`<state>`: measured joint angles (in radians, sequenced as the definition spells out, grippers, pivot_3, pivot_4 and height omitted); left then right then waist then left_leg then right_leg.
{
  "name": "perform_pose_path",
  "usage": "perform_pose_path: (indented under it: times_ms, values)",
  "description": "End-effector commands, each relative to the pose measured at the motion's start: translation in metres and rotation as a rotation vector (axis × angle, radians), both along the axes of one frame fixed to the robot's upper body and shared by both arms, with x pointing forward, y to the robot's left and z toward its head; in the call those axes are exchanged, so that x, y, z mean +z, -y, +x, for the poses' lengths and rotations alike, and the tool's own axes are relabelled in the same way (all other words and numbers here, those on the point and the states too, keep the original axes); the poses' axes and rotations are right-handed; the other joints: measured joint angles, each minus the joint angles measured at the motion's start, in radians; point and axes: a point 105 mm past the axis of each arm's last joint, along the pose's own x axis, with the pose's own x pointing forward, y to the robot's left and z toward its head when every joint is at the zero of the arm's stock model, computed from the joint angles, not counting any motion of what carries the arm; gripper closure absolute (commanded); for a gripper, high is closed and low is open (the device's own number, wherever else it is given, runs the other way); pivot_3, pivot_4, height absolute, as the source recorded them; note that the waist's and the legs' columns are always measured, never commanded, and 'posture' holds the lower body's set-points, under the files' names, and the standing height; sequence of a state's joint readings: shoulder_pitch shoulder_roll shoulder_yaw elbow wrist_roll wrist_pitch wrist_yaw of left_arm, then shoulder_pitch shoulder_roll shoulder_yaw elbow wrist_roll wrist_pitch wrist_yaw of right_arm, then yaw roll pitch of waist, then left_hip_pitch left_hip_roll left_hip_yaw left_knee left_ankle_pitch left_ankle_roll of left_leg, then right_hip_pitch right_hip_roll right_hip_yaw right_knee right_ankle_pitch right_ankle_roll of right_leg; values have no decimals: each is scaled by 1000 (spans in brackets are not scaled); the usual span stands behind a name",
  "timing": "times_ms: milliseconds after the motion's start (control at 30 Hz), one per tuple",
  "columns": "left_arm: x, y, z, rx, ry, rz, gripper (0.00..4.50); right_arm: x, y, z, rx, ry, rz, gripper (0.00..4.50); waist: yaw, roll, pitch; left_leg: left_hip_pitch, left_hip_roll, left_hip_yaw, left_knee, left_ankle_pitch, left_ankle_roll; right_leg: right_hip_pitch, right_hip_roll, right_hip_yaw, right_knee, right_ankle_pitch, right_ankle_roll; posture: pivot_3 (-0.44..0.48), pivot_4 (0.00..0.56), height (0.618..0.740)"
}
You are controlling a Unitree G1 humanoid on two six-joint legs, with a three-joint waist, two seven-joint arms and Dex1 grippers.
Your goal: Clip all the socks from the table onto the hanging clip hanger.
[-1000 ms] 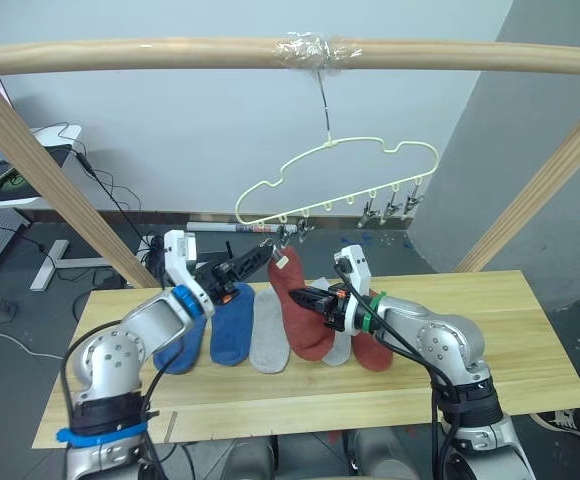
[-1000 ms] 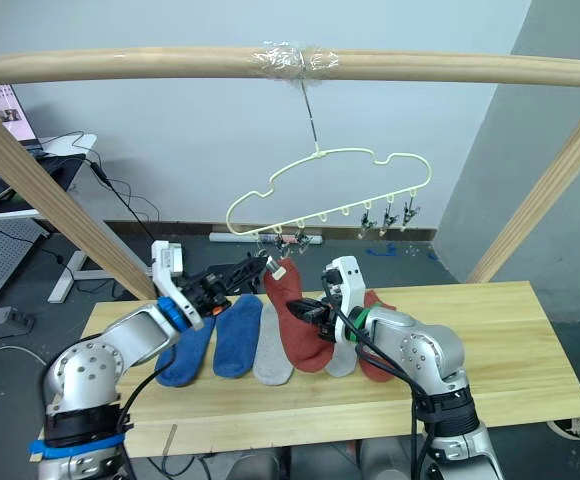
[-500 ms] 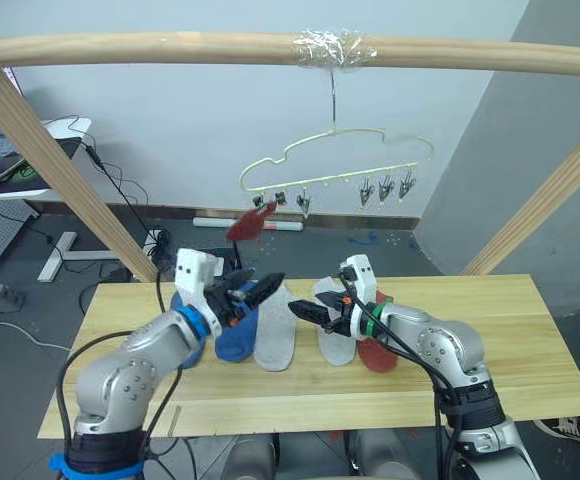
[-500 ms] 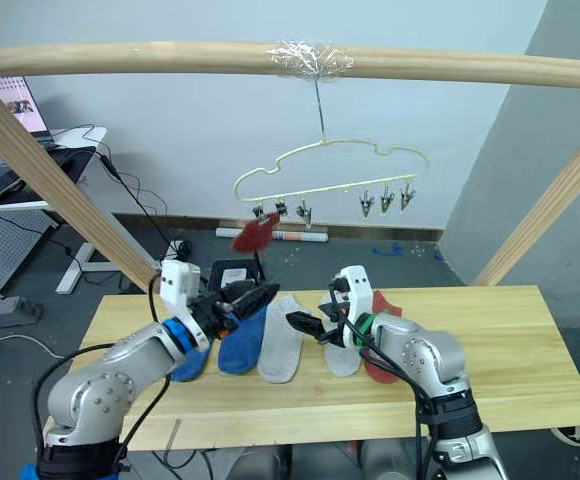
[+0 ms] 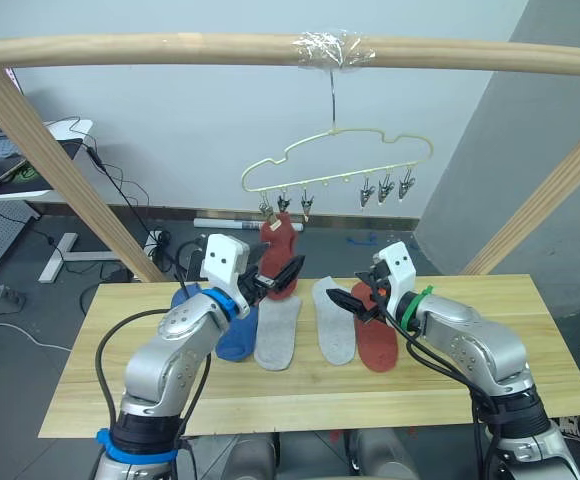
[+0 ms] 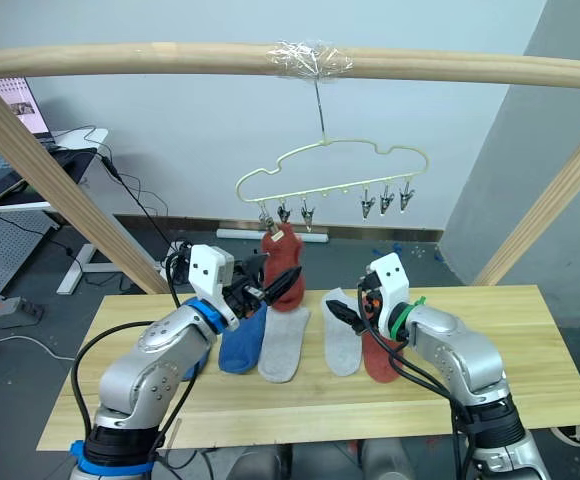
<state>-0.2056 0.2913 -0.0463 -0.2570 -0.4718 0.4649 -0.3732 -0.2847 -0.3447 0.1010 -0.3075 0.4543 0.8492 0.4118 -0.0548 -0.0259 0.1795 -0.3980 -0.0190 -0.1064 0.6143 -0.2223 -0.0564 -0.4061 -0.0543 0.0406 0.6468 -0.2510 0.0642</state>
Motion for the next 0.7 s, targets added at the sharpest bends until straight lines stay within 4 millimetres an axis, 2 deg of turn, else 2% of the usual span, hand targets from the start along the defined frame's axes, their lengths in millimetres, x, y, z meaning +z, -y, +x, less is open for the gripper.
perform_pose_path:
  times_ms: [33,233,333,700]
  values:
    - [12,7,12,26,103,26,1510,26,9,2,-42,100,30,0,1,0,0,0,0,0,0,0,0,0,0,0,0,0,0,-88,150,740]
    - [5,11,34,93,185,139,1510,46,6,3,-55,154,101,0,-4,0,0,0,0,0,4,0,0,1,0,0,1,1,1,-111,154,740]
    - [4,8,49,160,227,163,1510,56,1,-4,-12,180,154,0,-4,0,0,0,0,0,4,0,0,1,0,0,1,1,2,-126,153,740]
    - [13,13,74,197,290,125,1510,64,3,-9,-29,186,197,0,-13,0,0,-2,-1,0,13,0,1,2,0,1,2,5,6,-162,158,740]
